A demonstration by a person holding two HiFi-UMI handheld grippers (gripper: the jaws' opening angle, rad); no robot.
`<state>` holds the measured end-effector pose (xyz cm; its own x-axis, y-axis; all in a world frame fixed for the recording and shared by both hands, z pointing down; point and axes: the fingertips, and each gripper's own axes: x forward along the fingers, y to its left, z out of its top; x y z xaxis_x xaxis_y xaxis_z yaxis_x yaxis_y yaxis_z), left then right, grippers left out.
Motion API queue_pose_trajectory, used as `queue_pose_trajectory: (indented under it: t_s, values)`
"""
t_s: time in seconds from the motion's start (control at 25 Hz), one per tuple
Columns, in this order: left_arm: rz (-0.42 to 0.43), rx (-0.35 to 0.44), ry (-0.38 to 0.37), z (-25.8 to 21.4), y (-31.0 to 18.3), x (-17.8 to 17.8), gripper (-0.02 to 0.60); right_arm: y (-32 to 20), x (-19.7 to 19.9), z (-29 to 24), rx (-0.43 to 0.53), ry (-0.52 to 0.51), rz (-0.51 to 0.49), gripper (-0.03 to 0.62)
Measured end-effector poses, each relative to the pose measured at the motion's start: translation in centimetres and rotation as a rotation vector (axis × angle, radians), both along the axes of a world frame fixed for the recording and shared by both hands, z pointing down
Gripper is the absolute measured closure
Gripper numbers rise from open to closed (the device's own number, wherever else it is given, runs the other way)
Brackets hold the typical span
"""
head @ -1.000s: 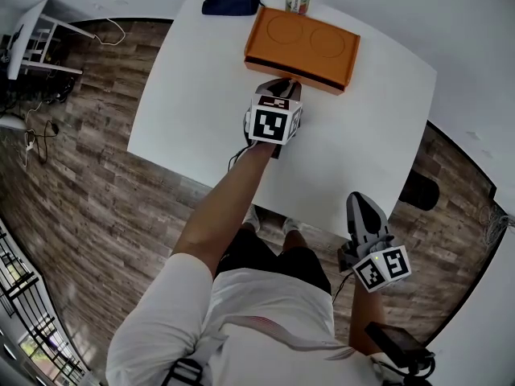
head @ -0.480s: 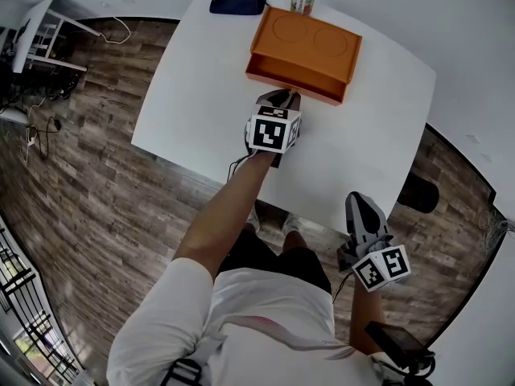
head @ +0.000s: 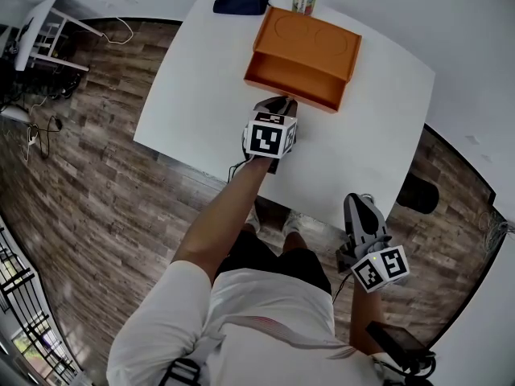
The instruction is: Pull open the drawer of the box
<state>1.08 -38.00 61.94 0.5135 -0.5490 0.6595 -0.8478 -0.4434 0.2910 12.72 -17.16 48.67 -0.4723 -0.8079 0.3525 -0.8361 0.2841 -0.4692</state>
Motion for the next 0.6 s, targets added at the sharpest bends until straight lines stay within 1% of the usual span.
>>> queue_pose_trajectory:
  t_s: [0.24, 0.36, 0.6]
  values:
    - [0.007, -0.005, 0.002, 0.0, 1.0, 0.3, 0.502, 0.5, -0.1, -0.3, 0.005, 0.000, -0.006, 0.594]
    - [-0.007, -0.018, 0.010, 0.0, 1.1, 0.6, 0.502, 0.6, -0.1, -0.4, 0.007, 0.001, -0.005, 0.594]
    - [-0.010, 0.000, -0.010, -0.2, 1.6, 1.0, 0.502, 1.1, -0.2, -0.4, 0.002, -0.004, -0.008, 0.594]
